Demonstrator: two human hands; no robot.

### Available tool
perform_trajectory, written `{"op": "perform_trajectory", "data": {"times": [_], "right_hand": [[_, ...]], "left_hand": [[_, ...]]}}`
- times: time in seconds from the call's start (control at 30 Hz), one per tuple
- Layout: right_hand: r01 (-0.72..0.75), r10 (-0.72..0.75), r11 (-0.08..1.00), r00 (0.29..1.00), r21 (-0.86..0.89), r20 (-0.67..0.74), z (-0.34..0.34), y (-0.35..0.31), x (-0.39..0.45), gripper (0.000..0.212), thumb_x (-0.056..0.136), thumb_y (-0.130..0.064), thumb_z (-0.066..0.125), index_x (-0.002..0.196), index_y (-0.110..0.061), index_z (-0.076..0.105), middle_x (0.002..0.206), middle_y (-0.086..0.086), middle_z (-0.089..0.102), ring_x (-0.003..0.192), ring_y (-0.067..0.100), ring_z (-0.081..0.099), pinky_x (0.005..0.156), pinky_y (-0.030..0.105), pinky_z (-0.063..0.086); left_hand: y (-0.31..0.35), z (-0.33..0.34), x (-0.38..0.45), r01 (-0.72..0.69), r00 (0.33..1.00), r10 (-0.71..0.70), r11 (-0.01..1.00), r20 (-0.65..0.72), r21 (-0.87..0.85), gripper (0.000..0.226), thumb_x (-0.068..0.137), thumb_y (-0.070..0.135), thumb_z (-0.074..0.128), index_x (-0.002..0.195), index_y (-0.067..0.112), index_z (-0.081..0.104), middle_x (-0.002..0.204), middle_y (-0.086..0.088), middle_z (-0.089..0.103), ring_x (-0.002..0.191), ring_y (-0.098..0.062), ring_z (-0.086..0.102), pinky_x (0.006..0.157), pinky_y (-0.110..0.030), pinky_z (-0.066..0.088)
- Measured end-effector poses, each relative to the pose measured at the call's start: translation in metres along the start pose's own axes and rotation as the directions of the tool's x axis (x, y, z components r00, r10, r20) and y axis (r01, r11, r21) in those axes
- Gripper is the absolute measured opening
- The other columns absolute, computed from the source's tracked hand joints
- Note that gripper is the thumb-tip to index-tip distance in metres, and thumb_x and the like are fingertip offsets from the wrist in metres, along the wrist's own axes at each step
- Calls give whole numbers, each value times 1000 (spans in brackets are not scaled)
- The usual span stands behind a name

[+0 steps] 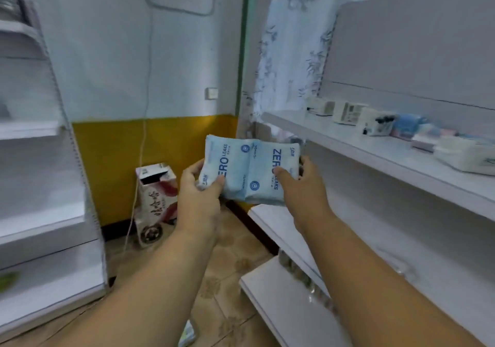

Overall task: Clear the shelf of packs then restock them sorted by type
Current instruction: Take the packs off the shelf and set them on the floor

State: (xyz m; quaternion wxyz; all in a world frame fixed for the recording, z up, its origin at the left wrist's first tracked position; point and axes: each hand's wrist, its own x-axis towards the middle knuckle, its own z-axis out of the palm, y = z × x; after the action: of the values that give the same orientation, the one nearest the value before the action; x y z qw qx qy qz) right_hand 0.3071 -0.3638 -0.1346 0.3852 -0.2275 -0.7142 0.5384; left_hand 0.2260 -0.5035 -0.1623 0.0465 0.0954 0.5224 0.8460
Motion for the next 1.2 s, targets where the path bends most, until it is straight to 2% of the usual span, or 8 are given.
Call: {"op": "perform_trajectory", "data": {"times": [0.13,0.3,0.4,0.5,0.73,0.83,1.03,1.2], "right_hand": [[-74,76,997,978,-17,195,122,37,-12,24,91,-27,68,108,-34,54,103,-8,67,91,10,67,78,36,59],[-213,206,977,915,-17,346,252,89,-19,34,97,-24,60,129,-27,50,105,-13,63,87,1,63,56,13,52],[-363,354,931,860,-45,367,301,128,-19,36,96,-20,62,127,-30,47,109,-7,66,92,9,67,66,24,58],[-470,476,876,809,-109,345,333,176,-12,40,92,-20,66,122,-27,41,105,-5,64,89,10,68,67,28,58],[-610,640,762,661,-216,392,390,340,21,43,87,-19,71,124,-23,49,108,-1,70,91,16,72,81,45,60],[-656,708,699,582,-283,400,417,424,30,41,88,-22,71,126,-24,55,104,-2,73,92,19,72,81,50,59],[-705,843,538,456,-463,287,453,616,2,15,78,-32,73,91,-28,66,93,2,75,86,26,72,78,54,59],[-700,907,420,331,-578,259,477,740,-66,12,86,-13,70,89,-23,65,98,11,72,90,30,71,81,54,58]], "left_hand": [[-15,-109,56,79,988,-80,997,-134,-18,40,93,2,61,124,25,52,116,-2,66,101,-23,68,79,-48,59],[-40,-223,130,202,955,-184,978,-234,56,36,93,1,60,120,25,52,121,-3,64,106,-25,66,79,-45,59],[-64,-267,162,330,911,-310,944,-272,29,31,94,0,58,107,27,54,120,-8,64,102,-28,66,70,-39,57],[-107,-294,187,446,839,-438,893,-323,-53,31,95,-2,54,104,27,55,117,-10,66,98,-28,68,74,-41,59],[-256,-335,246,567,688,-553,814,-470,-127,39,96,-4,53,129,17,51,119,-10,67,97,-27,70,80,-45,59],[-330,-361,266,631,602,-575,768,-554,-111,38,96,-1,55,130,14,49,115,-10,67,88,-25,71,65,-36,59],[-517,-437,273,805,361,-683,572,-635,-156,36,93,3,63,123,20,51,122,-16,62,95,-32,66,63,-36,56],[-637,-522,226,842,189,-700,477,-689,-253,44,93,0,61,133,13,48,137,-20,51,111,-41,60,70,-42,54]]}}
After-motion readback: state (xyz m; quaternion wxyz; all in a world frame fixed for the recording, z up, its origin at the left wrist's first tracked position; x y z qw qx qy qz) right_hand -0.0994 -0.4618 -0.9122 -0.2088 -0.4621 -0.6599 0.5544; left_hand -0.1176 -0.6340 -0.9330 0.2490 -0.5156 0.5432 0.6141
